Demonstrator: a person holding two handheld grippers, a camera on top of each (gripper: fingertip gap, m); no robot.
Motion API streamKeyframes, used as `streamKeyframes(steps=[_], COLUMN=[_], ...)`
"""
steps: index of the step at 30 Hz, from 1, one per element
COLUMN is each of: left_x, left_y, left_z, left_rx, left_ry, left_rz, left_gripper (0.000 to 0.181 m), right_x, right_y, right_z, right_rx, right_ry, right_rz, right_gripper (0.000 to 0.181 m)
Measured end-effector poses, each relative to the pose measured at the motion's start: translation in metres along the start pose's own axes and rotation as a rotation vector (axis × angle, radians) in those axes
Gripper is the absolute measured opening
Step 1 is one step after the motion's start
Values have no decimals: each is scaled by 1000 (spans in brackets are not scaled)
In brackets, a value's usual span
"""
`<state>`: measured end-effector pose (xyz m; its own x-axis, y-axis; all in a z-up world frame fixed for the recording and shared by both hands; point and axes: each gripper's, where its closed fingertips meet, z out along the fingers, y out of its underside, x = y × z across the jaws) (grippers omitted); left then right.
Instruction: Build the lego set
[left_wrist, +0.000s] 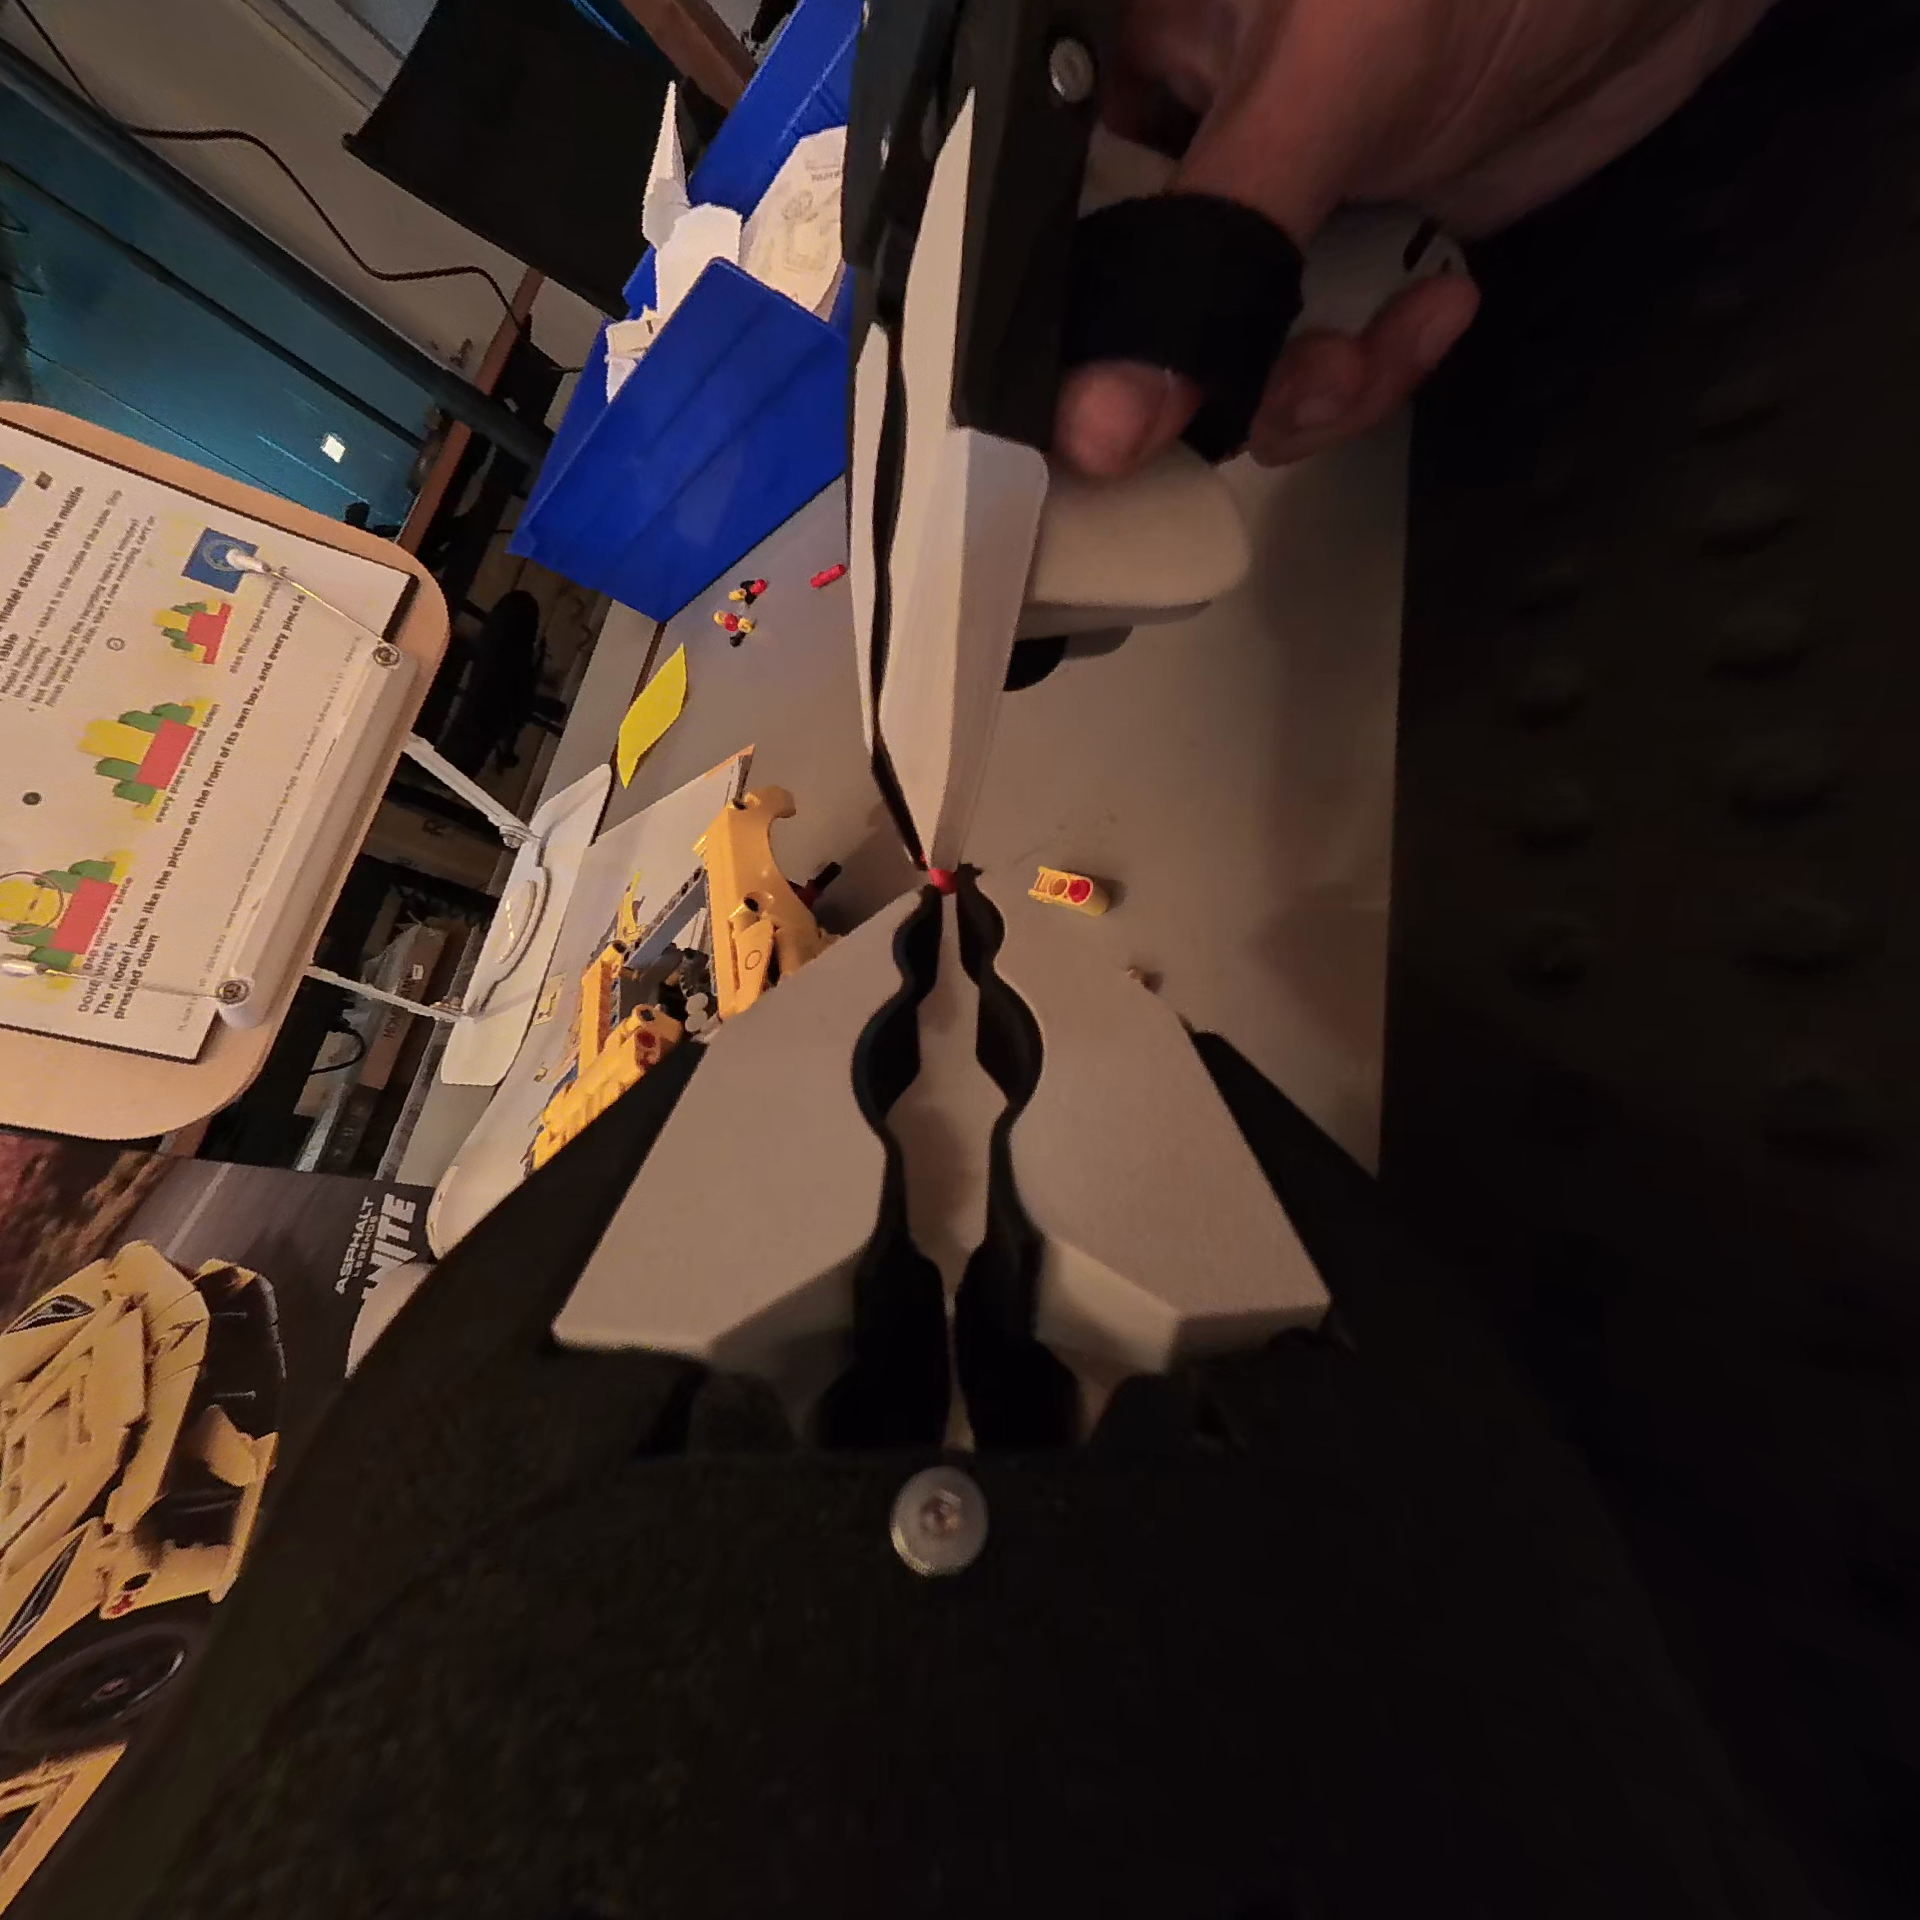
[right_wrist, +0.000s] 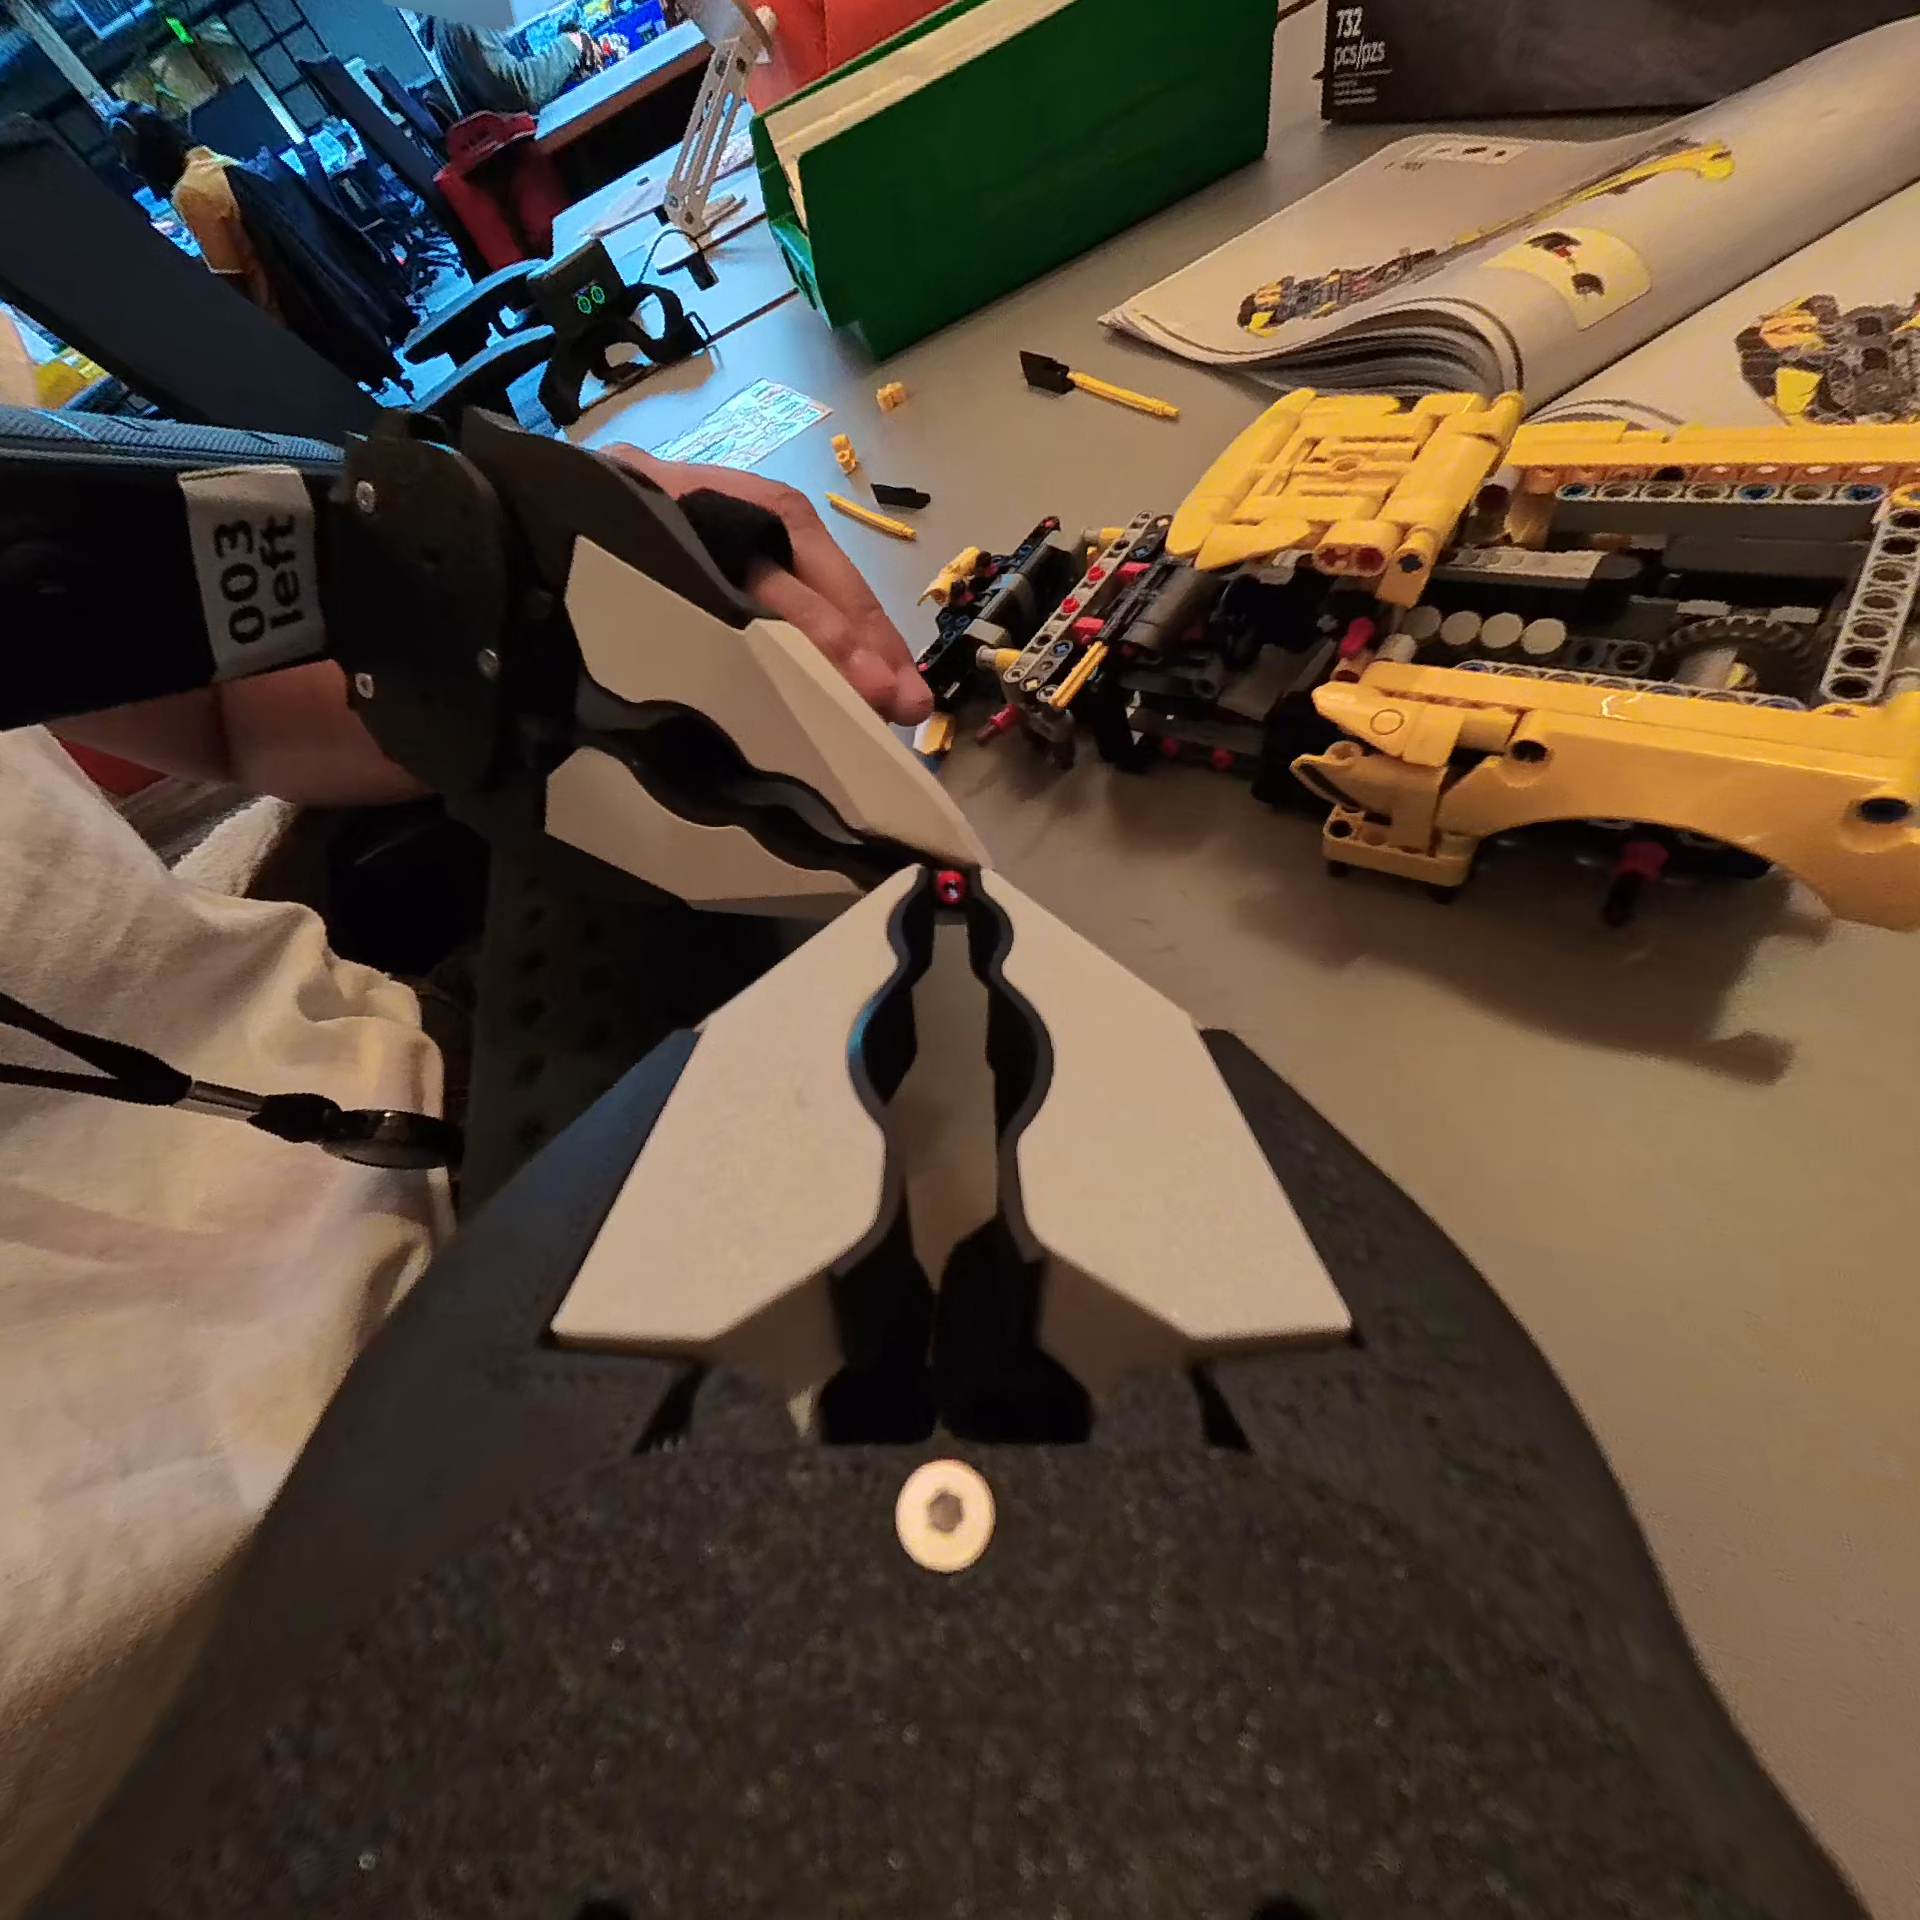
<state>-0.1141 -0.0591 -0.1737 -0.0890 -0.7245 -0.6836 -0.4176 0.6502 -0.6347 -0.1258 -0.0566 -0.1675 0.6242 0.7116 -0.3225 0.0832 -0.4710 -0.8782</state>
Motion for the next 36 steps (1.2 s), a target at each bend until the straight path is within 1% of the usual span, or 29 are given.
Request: streamKeyframes(steps=[2,4,5,6,7,9,11,13,14,16,18,20,22,24,28,36], left_x=[0,6,10,14,16,12,13,22,25,28,34,36,39,39,40,40], left_y=[0,11,23,31,33,26,21,28,34,40,42,40,39,39,40,43], left_z=[1,4,5,5,2,-6,-10,-6,-2,4,8,10,10,10,9,4], left_rx=[8,-15,-55,-79,-63,10,49,-1,-41,-88,-116,-117,-119,-122,-127,-135], left_ry=[4,65,114,164,221,313,384,414,395,364,381,396,428,437,458,449], left_rz=[-21,-84,-123,-174,-250,-413,-488,-464,-426,-364,-365,-377,-398,-410,-442,-455], left_gripper=[3,4,14,17,18,22,24,24,24,23,20,18,9,9,8,8], right_x=[1,2,1,3,4,5,4,7,9,13,13,14,16,19,19,18], right_y=[0,4,3,2,4,11,25,37,39,40,39,39,44,47,49,51], right_z=[0,2,1,0,-1,2,11,16,18,18,17,18,19,20,19,20], right_rx=[-3,-32,-26,-19,-27,-80,-176,-261,-281,-291,-281,-287,-314,-338,-345,-351], right_ry=[12,30,28,42,47,61,79,116,136,167,168,173,184,202,186,176], right_rz=[-9,-27,-34,-33,-30,-48,-88,-127,-139,-147,-147,-147,-150,-165,-150,-142], right_gripper=[4,4,4,4,4,4,4,4,4,4,4,4,4,4,4,4])
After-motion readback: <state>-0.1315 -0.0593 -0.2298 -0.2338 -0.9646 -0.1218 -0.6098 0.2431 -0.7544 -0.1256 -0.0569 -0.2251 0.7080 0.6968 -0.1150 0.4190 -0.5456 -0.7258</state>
